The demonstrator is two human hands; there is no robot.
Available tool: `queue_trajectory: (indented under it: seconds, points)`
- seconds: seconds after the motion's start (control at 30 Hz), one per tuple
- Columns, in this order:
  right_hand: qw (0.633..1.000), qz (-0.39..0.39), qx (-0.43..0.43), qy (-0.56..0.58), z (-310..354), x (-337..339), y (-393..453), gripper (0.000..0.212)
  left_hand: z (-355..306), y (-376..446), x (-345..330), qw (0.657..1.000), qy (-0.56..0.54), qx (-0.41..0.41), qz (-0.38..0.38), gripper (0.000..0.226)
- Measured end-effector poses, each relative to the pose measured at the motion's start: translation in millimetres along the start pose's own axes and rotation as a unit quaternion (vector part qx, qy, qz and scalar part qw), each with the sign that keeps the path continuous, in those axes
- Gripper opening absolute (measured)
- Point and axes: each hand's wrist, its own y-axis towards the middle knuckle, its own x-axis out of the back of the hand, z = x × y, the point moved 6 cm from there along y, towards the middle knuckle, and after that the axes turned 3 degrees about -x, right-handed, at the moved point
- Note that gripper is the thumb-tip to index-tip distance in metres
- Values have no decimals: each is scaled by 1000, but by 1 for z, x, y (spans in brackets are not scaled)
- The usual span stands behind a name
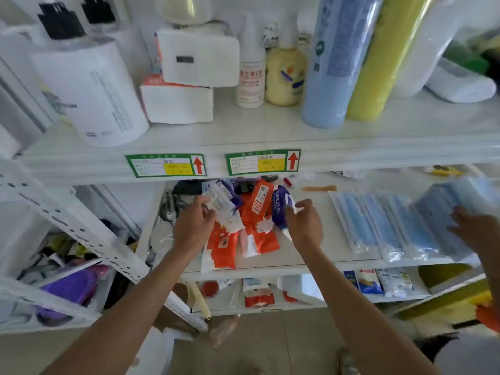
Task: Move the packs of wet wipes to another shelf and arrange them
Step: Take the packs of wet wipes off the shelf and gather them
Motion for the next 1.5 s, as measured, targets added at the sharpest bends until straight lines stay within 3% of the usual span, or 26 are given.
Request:
queue_trajectory:
  seconds: [0.07, 0.13, 0.2, 0.3, 0.43, 0.5, 0.6, 0.73, 0.8, 0.93, 1.03, 1.1, 1.17, 1.23, 1.37, 1.43, 1.5]
  points:
    - [997, 50, -21, -59, 4, -15, 13, 62, 8, 7, 5, 1000, 11, 19, -18, 26]
    - [989, 115, -67, -60, 2, -32, 26, 73, 11, 11, 5, 999, 19, 23, -23, 23]
    - [983, 143, -107, -41, -3, -46, 40, 70, 8, 17, 6, 999, 22, 11, -31, 20]
    - [982, 125, -139, -42, -9, -46, 51, 60, 3, 30, 5, 999, 26, 12, -20, 21]
    - [955, 166, -233, 84, -27, -59, 75, 92, -3, 42, -16, 995, 57, -19, 76, 27]
    - [934, 210, -258, 132, -50, -73, 94, 106, -3, 45, -18, 996, 53, -6, 72, 25]
    - [905, 249, -294, 183, -38, -59, 71, 77, 4, 58, -24, 997, 28, 25, 63, 33]
    - [869, 310, -275, 270, -20, -55, 57, 46, 20, 67, -41, 995, 13, 60, 72, 33]
    - [862, 308, -270, 299, -15, -59, 56, 51, 16, 63, -38, 997, 43, 52, 33, 43]
    - [886, 280, -241, 281, -8, -76, 59, 64, -29, 49, -30, 989, 85, -108, -58, 34]
    - [925, 239, -196, 222, 9, -83, 61, 57, -52, 44, -48, 985, 93, -142, 15, 30]
    - [941, 230, -167, 185, 18, -85, 65, 47, -55, 41, -61, 974, 156, -156, 60, 33]
    - [939, 234, -176, 183, 13, -89, 74, 59, -55, 39, -69, 964, 198, -160, 74, 35]
    - [931, 234, -192, 206, 2, -92, 82, 63, -58, 38, -74, 968, 177, -166, 64, 36]
    - [924, 236, -188, 236, -4, -85, 73, 47, -74, 41, -85, 980, 105, -148, 86, 38]
    - [920, 223, -179, 270, -5, -70, 65, 63, -85, 44, -85, 988, 7, -107, 113, 22]
    - [907, 235, -165, 308, -5, -49, 55, 75, -101, 45, -81, 975, -134, -62, 164, 17]
